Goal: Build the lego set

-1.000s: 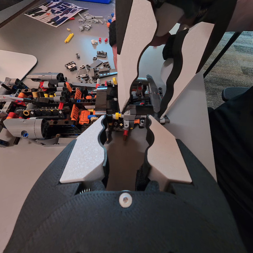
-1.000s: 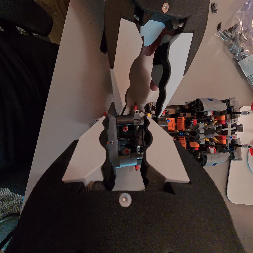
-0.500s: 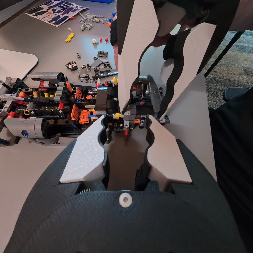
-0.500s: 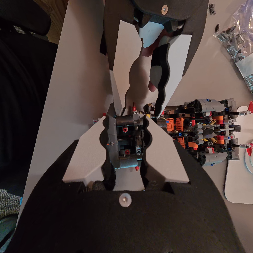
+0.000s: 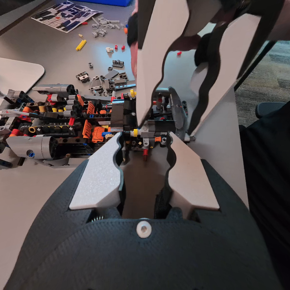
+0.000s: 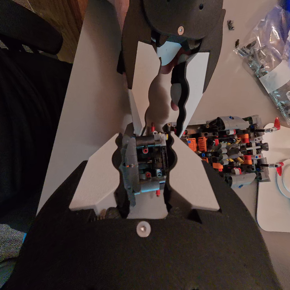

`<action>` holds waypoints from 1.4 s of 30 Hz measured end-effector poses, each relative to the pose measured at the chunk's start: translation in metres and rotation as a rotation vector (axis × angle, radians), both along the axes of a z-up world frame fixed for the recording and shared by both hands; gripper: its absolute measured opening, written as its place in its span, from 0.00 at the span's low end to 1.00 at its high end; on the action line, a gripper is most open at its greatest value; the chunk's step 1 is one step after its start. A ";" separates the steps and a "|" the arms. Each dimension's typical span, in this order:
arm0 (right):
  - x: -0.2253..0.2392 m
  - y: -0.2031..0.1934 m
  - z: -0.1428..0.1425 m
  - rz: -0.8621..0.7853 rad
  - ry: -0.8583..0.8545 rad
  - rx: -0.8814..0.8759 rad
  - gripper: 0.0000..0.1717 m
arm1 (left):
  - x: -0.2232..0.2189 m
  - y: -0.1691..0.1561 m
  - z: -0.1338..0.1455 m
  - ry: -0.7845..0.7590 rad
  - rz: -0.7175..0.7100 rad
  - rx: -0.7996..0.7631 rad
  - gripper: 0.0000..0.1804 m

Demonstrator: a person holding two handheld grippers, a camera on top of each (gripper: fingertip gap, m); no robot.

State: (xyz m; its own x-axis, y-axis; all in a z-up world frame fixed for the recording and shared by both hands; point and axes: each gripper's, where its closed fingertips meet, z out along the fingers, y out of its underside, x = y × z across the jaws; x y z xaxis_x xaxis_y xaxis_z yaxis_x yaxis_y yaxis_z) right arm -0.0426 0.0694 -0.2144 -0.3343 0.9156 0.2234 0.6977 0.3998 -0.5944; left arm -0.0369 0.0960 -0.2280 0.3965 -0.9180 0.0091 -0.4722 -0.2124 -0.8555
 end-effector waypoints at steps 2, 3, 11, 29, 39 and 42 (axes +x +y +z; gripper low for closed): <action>0.007 0.002 0.009 -0.021 0.022 0.006 0.35 | -0.002 0.001 0.002 0.001 0.011 0.017 0.31; 0.012 0.004 0.015 -0.039 0.045 0.001 0.34 | -0.003 0.001 0.004 -0.007 0.010 0.022 0.31; 0.061 0.028 0.018 -0.179 0.094 -0.053 0.33 | -0.011 0.005 0.037 -0.017 -0.008 0.091 0.27; 0.065 0.015 -0.007 -0.240 0.209 -0.154 0.25 | 0.042 0.020 0.013 0.236 -0.377 0.106 0.29; 0.065 0.010 -0.004 -0.247 0.257 -0.189 0.23 | 0.046 0.016 0.003 0.242 -0.430 0.088 0.30; 0.069 0.011 -0.006 -0.267 0.250 -0.194 0.20 | 0.046 0.017 0.003 0.234 -0.433 0.090 0.30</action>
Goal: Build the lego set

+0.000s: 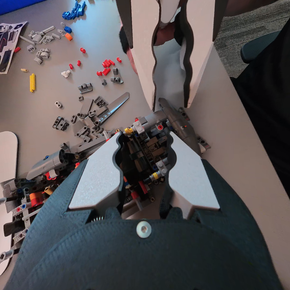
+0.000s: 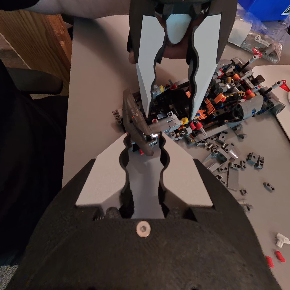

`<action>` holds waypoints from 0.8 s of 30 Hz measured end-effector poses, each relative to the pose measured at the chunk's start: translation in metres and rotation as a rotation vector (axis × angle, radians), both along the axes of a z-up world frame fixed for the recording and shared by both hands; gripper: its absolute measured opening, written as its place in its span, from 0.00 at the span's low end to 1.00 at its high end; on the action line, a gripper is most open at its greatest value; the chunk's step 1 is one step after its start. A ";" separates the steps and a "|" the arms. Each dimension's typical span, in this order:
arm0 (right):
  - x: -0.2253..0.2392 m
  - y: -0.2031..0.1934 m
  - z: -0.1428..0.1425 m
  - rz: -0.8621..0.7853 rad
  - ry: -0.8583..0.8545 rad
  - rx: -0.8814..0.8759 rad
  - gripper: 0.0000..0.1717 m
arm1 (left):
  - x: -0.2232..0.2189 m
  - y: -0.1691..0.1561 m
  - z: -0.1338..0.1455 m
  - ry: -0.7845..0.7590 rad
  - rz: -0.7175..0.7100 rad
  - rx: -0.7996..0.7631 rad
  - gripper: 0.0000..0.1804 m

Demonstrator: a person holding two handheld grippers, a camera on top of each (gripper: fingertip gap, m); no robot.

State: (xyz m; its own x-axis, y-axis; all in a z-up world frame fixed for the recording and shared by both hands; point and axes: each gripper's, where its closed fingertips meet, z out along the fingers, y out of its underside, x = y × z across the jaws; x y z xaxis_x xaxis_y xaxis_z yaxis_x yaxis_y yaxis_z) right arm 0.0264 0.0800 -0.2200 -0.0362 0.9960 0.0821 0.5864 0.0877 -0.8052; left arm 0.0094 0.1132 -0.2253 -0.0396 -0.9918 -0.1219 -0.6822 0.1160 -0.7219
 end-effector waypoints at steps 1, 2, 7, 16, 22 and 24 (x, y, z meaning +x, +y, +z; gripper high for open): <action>0.001 -0.001 0.000 -0.002 0.004 -0.008 0.18 | 0.000 0.001 0.000 0.000 -0.001 0.006 0.30; 0.002 -0.001 -0.001 -0.005 0.003 -0.018 0.18 | 0.000 0.001 0.000 0.001 -0.003 0.010 0.30; 0.004 0.005 0.005 -0.063 0.072 -0.099 0.16 | 0.000 0.003 0.002 -0.007 -0.012 0.022 0.29; 0.001 0.003 0.009 -0.031 0.099 0.141 0.15 | 0.002 0.001 0.000 0.000 -0.038 0.016 0.28; -0.006 0.003 0.001 0.010 -0.015 0.572 0.08 | 0.002 0.002 0.000 0.001 -0.043 0.008 0.28; -0.009 0.002 -0.001 0.020 -0.010 0.608 0.07 | 0.002 0.001 0.000 0.002 -0.045 0.010 0.28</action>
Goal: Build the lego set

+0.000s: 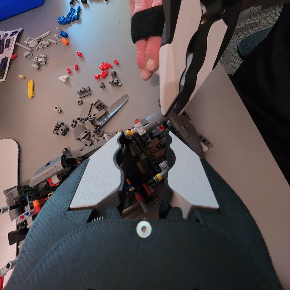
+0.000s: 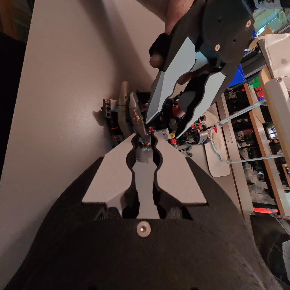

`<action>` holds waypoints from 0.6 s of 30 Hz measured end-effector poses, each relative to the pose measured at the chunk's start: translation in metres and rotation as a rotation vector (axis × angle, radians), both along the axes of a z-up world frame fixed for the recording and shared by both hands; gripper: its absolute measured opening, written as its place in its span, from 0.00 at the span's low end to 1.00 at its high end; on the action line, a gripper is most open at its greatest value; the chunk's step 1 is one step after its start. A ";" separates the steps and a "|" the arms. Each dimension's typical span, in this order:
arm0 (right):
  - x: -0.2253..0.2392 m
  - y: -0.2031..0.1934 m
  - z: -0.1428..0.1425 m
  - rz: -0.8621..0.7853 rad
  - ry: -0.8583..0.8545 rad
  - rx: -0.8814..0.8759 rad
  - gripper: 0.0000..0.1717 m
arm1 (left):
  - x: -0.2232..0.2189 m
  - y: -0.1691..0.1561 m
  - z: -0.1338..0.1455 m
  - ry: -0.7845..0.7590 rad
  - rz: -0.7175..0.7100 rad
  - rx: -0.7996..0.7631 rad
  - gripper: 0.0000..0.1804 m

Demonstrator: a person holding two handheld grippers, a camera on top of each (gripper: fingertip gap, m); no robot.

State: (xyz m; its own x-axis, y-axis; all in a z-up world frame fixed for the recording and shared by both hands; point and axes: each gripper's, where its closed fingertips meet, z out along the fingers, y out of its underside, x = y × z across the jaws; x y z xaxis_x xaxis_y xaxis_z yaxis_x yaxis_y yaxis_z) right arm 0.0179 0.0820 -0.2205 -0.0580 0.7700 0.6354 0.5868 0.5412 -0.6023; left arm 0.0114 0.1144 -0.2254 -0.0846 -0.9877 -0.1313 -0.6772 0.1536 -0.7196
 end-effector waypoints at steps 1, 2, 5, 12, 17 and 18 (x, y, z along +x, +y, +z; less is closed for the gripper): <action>0.000 0.001 0.000 -0.001 0.000 0.015 0.07 | 0.000 0.000 0.000 0.000 -0.001 0.003 0.28; 0.000 0.001 0.000 -0.002 0.003 0.028 0.07 | 0.000 0.000 0.000 0.002 0.000 0.003 0.28; -0.001 0.000 0.003 -0.007 0.019 0.062 0.05 | 0.000 -0.001 0.000 0.003 -0.003 0.004 0.28; -0.001 0.000 0.004 -0.022 0.037 0.051 0.05 | 0.000 -0.003 -0.001 0.019 -0.010 0.034 0.29; -0.001 0.001 0.008 -0.035 0.055 0.055 0.05 | -0.001 -0.004 -0.001 0.024 -0.009 0.024 0.30; -0.001 0.001 0.007 -0.035 0.051 0.052 0.05 | 0.000 -0.005 -0.001 0.023 -0.010 0.023 0.30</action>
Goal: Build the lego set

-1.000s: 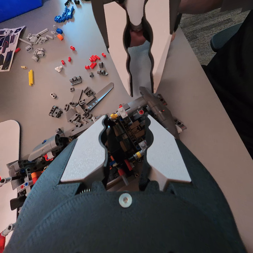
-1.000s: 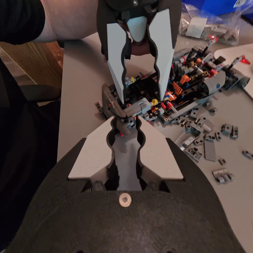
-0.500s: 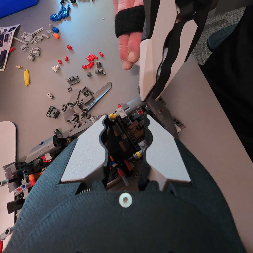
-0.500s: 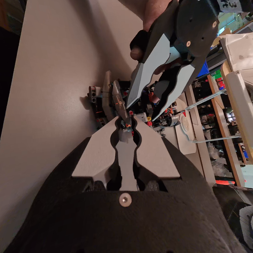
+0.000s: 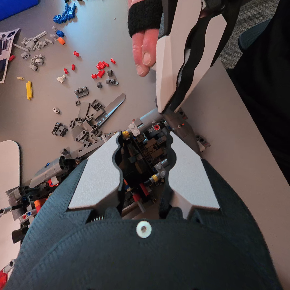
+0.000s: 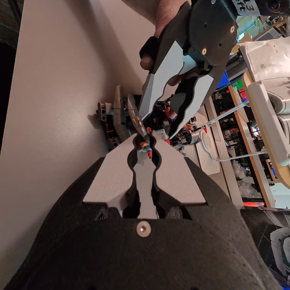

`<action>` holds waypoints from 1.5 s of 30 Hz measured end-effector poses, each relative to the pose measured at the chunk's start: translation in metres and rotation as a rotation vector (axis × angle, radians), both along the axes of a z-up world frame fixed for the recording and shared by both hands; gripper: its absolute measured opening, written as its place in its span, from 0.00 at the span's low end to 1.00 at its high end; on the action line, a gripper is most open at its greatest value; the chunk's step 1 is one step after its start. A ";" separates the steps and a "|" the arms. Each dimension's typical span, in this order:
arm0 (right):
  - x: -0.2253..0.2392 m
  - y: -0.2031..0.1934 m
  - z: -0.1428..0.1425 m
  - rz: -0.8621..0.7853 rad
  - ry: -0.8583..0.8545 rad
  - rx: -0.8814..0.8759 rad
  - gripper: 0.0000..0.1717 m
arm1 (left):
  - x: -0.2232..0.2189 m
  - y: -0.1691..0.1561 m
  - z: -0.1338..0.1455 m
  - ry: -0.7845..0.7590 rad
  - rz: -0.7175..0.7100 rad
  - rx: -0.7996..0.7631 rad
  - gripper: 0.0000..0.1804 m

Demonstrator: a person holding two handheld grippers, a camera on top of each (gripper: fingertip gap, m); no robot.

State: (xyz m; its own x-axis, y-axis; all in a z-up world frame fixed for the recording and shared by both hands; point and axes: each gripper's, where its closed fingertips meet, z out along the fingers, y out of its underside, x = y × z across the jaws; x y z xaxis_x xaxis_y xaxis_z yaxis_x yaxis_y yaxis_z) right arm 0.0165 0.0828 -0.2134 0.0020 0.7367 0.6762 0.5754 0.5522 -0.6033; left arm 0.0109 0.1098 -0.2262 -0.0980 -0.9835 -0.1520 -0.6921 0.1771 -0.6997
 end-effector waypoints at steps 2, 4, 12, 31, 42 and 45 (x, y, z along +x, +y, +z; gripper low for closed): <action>0.000 0.000 0.000 0.000 0.003 -0.006 0.05 | 0.000 0.000 0.000 -0.002 0.002 -0.007 0.30; 0.000 0.001 0.000 0.000 0.008 -0.020 0.05 | 0.000 0.000 0.000 -0.005 0.002 -0.009 0.30; 0.000 0.001 0.001 -0.018 0.024 -0.067 0.06 | 0.000 0.000 0.000 -0.006 0.015 -0.002 0.29; -0.005 0.000 0.001 -0.129 0.116 -0.258 0.08 | -0.003 0.003 0.000 0.092 -0.019 0.009 0.24; -0.007 0.003 0.002 -0.187 0.175 -0.360 0.08 | -0.004 0.004 0.000 0.107 -0.012 0.007 0.24; -0.007 0.003 0.003 -0.208 0.205 -0.416 0.09 | -0.005 0.004 0.000 0.123 -0.024 -0.002 0.24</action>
State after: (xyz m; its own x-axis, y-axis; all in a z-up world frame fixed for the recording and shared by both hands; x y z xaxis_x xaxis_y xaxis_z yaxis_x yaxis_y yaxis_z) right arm 0.0094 0.0862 -0.2108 0.2793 0.9133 0.2963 0.4940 0.1279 -0.8600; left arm 0.0060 0.1139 -0.2261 -0.1398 -0.9809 -0.1356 -0.7685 0.1938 -0.6098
